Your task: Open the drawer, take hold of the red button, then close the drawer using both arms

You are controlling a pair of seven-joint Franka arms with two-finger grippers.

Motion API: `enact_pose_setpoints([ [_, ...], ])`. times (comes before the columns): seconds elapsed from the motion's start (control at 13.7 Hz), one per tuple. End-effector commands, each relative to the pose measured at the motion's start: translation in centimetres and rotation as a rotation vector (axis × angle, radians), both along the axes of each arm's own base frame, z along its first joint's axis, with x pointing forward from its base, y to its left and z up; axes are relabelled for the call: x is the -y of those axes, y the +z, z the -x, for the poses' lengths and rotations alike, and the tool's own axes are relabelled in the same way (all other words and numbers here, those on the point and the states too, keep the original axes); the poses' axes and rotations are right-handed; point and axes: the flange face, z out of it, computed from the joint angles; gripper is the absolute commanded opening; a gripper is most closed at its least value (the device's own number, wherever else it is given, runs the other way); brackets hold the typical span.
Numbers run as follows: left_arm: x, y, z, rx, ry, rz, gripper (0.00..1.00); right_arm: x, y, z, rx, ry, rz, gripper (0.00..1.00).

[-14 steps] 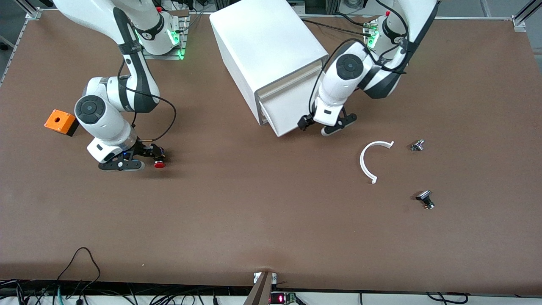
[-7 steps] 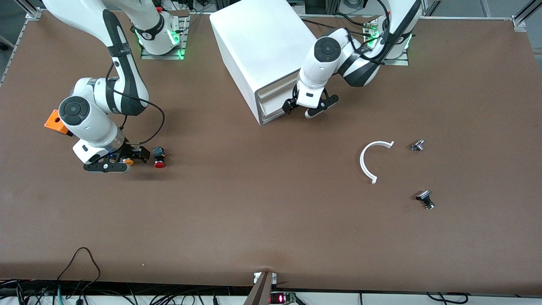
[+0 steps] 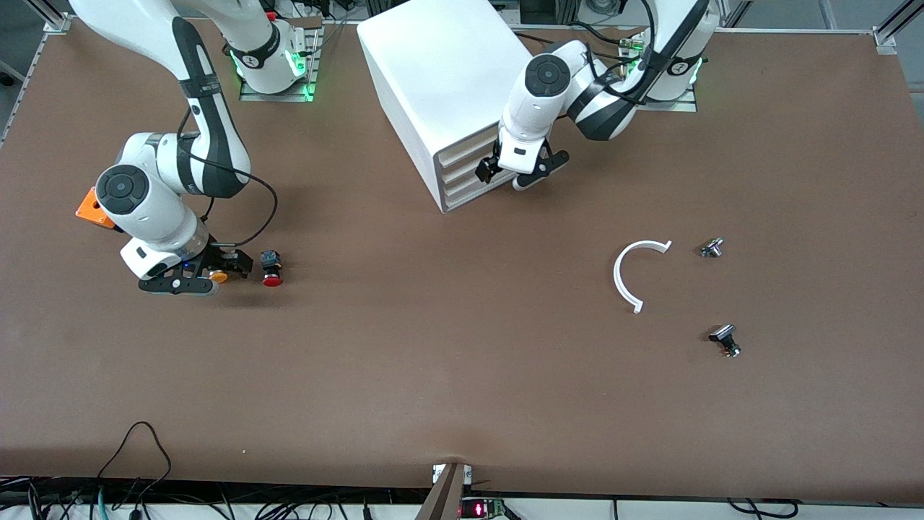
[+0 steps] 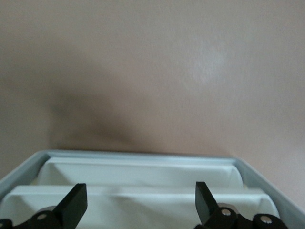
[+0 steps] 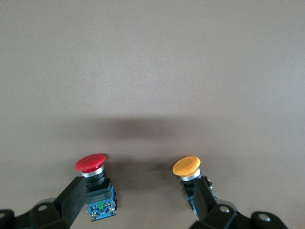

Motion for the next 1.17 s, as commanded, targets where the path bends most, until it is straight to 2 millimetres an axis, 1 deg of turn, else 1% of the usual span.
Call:
enact_pose_setpoints([
  [0.0,-4.6,1.7,-5.4,0.065,-0.009,-0.01,1.0,0.4,0.4,0.0,-0.004,0.0,-0.002,1.0],
  [0.15,-8.3,3.1,-8.7,0.118,-0.176,-0.02,1.0,0.5,0.3,0.0,-0.006,-0.003,-0.001,1.0],
  [0.22,-10.2,4.3,-10.3,0.129,-0.218,-0.031,1.0,0.5,0.3,0.0,-0.006,-0.003,-0.001,1.0],
  [0.29,-11.5,5.9,-11.7,0.135,-0.246,-0.04,1.0,0.6,0.4,-0.1,-0.003,-0.008,-0.003,1.0],
  [0.36,-12.4,7.9,-13.0,0.137,-0.267,-0.049,1.0,0.6,0.7,-0.2,0.004,-0.013,-0.006,1.0],
  [0.44,-13.3,10.0,-14.1,0.134,-0.292,-0.059,1.0,0.4,0.9,-0.2,0.011,-0.028,-0.012,1.0],
  [0.51,-14.3,12.6,-15.1,0.135,-0.327,-0.068,1.0,0.4,1.2,-0.4,0.019,-0.033,-0.015,1.0],
  [0.58,-15.4,14.9,-15.7,0.133,-0.377,-0.078,1.0,1.1,1.5,-0.7,0.03,-0.047,-0.019,1.0],
  [0.66,-17.5,17.1,-16.5,0.129,-0.404,-0.09,1.0,1.8,1.9,-1.0,0.038,-0.056,-0.021,1.0],
  [0.8,-22.0,20.8,-17.3,0.12,-0.461,-0.109,1.0,1.8,2.9,-1.3,0.051,-0.053,-0.029,1.0],
  [0.88,-24.5,22.7,-17.6,0.119,-0.488,-0.116,1.0,2.0,3.9,-1.3,0.066,-0.055,-0.04,1.0],
  [0.95,-26.7,24.4,-17.6,0.123,-0.521,-0.12,1.0,2.4,4.9,-1.3,0.078,-0.06,-0.05,1.0],
  [1.09,-30.4,27.5,-16.6,0.142,-0.555,-0.131,1.0,2.7,6.8,-1.1,0.061,-0.068,-0.067,1.0],
])
